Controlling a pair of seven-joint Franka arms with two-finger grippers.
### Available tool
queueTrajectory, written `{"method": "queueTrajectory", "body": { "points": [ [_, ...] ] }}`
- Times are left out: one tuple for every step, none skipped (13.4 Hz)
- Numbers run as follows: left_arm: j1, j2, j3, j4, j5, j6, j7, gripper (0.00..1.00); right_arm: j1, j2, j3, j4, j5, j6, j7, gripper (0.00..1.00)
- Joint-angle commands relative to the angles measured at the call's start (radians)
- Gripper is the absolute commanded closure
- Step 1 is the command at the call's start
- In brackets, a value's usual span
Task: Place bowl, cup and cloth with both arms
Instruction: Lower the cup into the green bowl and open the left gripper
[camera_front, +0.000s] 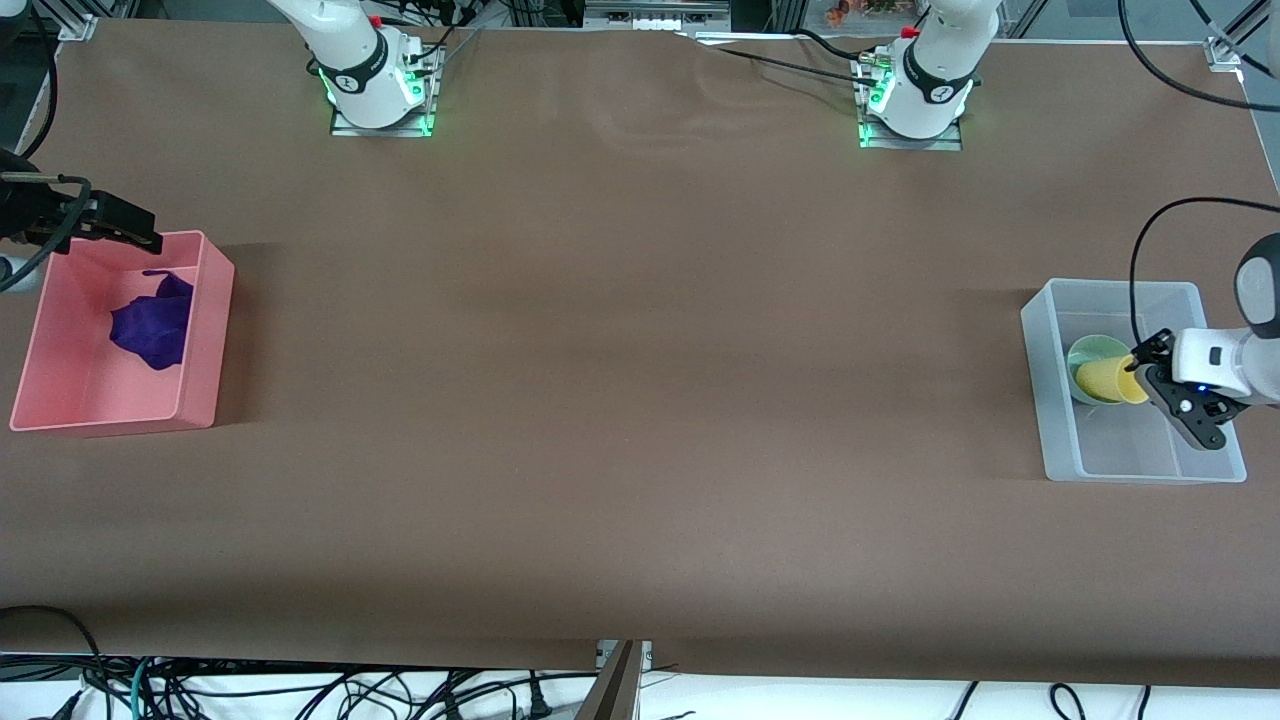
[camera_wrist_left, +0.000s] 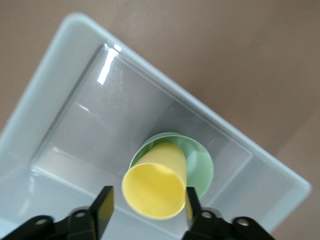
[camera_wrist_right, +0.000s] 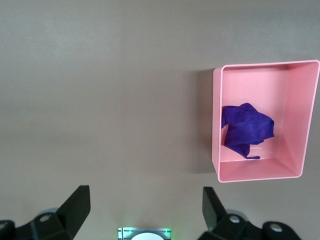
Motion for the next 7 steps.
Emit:
{"method": "queueTrajectory", "body": {
  "points": [
    [0.000, -0.114, -0.095, 0.039, -0.012, -0.198, -0.139, 0.00, -0.006, 0.004, 0.006, 0.018, 0.004, -0.016, 0.013, 0.01],
    [-0.002, -0.125, -0.146, 0.074, -0.016, -0.287, -0.245, 0.00, -0.006, 0.005, 0.006, 0.019, 0.004, -0.015, 0.013, 0.01],
    [0.000, -0.126, -0.195, 0.114, -0.019, -0.360, -0.343, 0.00, -0.006, 0.007, 0.006, 0.019, 0.004, -0.013, 0.013, 0.01],
    [0.000, -0.126, -0.229, 0.166, -0.047, -0.428, -0.443, 0.00, -0.006, 0.007, 0.006, 0.019, 0.003, -0.013, 0.013, 0.01],
    [0.000, -0.126, -0.250, 0.209, -0.094, -0.480, -0.545, 0.00, -0.006, 0.007, 0.006, 0.019, 0.003, -0.013, 0.013, 0.01],
    [0.000, -0.135, -0.266, 0.239, -0.142, -0.516, -0.645, 0.00, -0.006, 0.007, 0.006, 0.019, 0.003, -0.013, 0.013, 0.01],
    [-0.002, -0.179, -0.273, 0.238, -0.178, -0.524, -0.728, 0.00, -0.006, 0.007, 0.006, 0.019, 0.003, -0.014, 0.013, 0.01]
  ]
}}
